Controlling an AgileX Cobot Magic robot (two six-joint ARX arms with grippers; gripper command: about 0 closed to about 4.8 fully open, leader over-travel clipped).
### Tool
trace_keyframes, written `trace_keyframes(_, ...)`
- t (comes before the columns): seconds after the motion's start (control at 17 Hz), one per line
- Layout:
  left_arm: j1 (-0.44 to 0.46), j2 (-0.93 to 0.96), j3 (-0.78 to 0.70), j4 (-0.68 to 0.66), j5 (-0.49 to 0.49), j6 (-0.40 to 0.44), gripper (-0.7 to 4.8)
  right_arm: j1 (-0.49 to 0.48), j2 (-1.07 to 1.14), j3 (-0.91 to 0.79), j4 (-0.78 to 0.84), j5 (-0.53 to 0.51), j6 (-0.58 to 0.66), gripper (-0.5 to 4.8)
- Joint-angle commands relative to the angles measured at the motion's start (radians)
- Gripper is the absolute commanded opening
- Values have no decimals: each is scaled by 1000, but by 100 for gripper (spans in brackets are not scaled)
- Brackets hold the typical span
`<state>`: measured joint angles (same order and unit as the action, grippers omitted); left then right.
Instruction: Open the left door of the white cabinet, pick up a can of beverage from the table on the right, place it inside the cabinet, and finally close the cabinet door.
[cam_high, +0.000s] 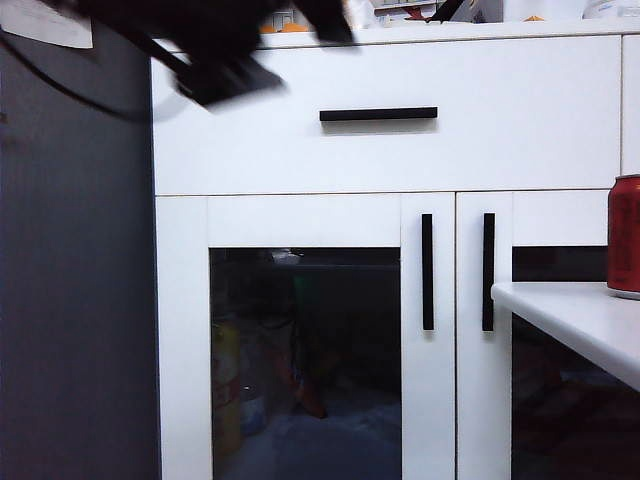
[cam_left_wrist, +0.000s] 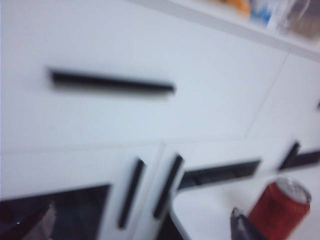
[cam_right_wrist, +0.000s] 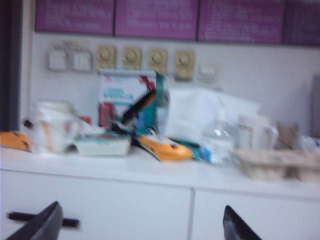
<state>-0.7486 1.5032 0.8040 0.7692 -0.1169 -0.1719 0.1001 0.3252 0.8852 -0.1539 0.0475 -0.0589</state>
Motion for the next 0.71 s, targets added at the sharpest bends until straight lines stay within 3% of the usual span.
trace_keyframes(0.06,-19,156,127,41,-2,7,479,0,13,5,-53,32,-2,414)
trace_keyframes(0.35,-58,448,338,39,-27,-3,479,0,58,4,-52,33,-14,413)
trace_keyframes(0.71,-111,661,505,39,-242,0,479,-1,76,4,-53,64,-54,413)
